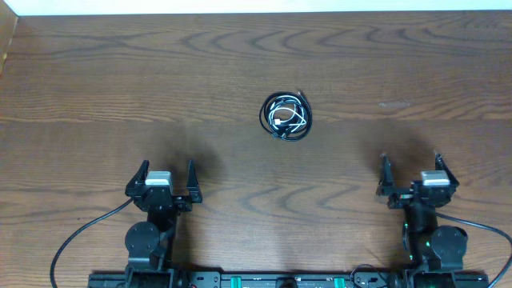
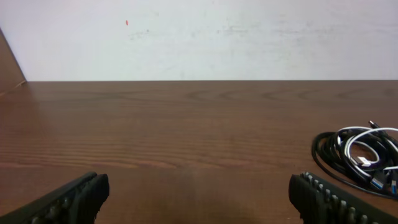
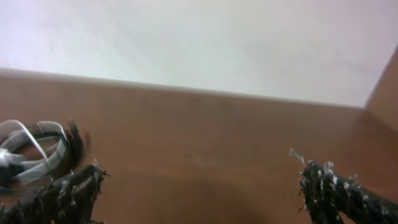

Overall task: Untangle cables
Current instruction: 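Raise both arms and move the right gripper onto the cable bundle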

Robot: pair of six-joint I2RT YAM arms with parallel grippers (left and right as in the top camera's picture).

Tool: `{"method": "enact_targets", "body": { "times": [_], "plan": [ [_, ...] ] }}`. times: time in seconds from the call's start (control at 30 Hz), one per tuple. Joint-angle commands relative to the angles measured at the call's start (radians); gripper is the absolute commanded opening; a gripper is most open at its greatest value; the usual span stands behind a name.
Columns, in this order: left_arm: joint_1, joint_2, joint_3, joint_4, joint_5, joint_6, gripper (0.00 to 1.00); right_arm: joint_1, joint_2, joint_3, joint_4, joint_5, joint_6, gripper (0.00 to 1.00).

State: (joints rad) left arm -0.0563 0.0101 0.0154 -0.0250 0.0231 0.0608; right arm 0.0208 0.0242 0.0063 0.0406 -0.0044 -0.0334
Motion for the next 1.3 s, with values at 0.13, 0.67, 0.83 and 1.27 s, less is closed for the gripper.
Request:
{"method": "enact_targets", "body": {
  "times": [0.13,0.67,0.83,1.27],
  "plan": [
    [0.000,-0.006,-0.011,-0.039,0.013,-0.051,0.98,-0.003,-0.005,0.001,0.409,-0.197,0.200,0.99],
    [0.000,0.233,0.537,-0.394,0.075,-0.104,0.98,-0.025,0.548,0.980,-0.602,-0.214,-0.140,0.99],
    [0.000,0.568,0.883,-0.765,0.250,-0.064,0.98,-0.025,0.793,1.151,-0.832,-0.421,-0.140,0.99],
    [0.001,1.052,1.133,-0.866,0.522,-0.145,0.98,0.048,1.191,1.215,-0.802,-0.635,0.056,0.99]
  ]
}}
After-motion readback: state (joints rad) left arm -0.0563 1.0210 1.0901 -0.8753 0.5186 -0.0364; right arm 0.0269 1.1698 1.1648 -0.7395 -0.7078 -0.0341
